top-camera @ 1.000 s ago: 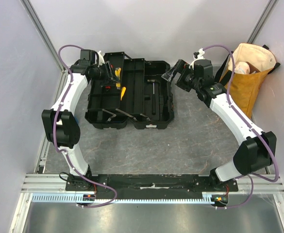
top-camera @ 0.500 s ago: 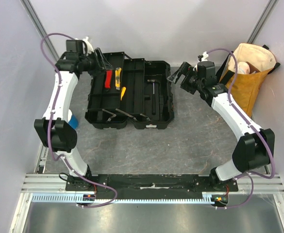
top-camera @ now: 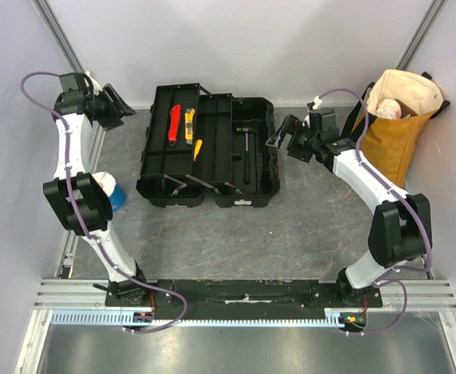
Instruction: Pack the tool kit
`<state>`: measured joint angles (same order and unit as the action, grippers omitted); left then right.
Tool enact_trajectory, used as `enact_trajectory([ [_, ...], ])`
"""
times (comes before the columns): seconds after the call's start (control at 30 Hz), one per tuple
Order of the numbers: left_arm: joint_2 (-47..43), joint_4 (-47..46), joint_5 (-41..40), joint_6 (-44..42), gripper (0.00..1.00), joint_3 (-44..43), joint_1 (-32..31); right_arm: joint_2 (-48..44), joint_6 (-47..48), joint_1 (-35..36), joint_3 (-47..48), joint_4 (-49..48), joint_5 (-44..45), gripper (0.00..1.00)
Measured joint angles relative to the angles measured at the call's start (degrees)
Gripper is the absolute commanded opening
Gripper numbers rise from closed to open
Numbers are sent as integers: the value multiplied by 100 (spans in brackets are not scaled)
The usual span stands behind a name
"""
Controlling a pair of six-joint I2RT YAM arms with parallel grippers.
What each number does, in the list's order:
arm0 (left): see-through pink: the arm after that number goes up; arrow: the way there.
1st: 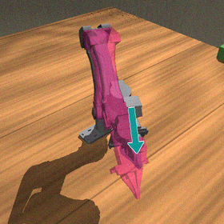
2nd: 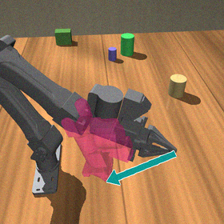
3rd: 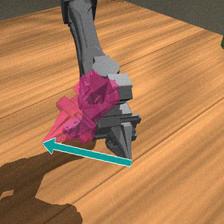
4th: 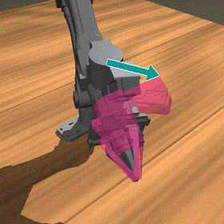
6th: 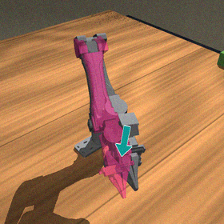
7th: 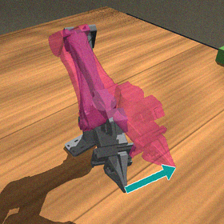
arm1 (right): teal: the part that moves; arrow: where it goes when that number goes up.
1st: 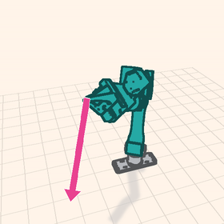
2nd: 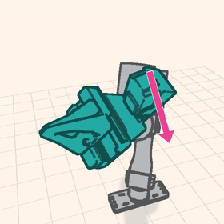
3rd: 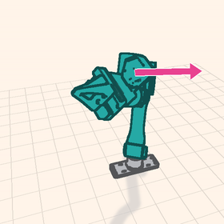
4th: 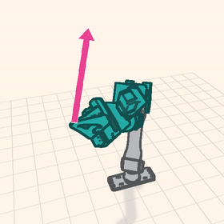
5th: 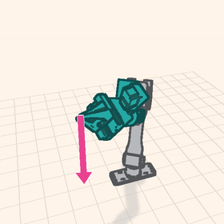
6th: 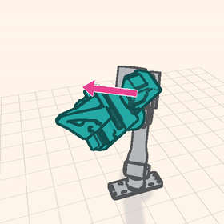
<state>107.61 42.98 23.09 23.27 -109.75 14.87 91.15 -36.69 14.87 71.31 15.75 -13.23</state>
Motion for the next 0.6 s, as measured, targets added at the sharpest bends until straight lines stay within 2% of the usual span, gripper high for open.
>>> enact_trajectory([
  [0.2, 715, 28, 195, -507, 60, 214, 11, 125, 83, -90, -136, -83, -188, 98],
  [0.47, 708, -308, 448, -1150, 59, 1360, -33, 299, 127, -192, -437, -420, -586, 98],
  [0.6, 708, -428, 487, -1327, 54, 1705, -173, 474, 114, -229, -439, -527, -658, 98],
])
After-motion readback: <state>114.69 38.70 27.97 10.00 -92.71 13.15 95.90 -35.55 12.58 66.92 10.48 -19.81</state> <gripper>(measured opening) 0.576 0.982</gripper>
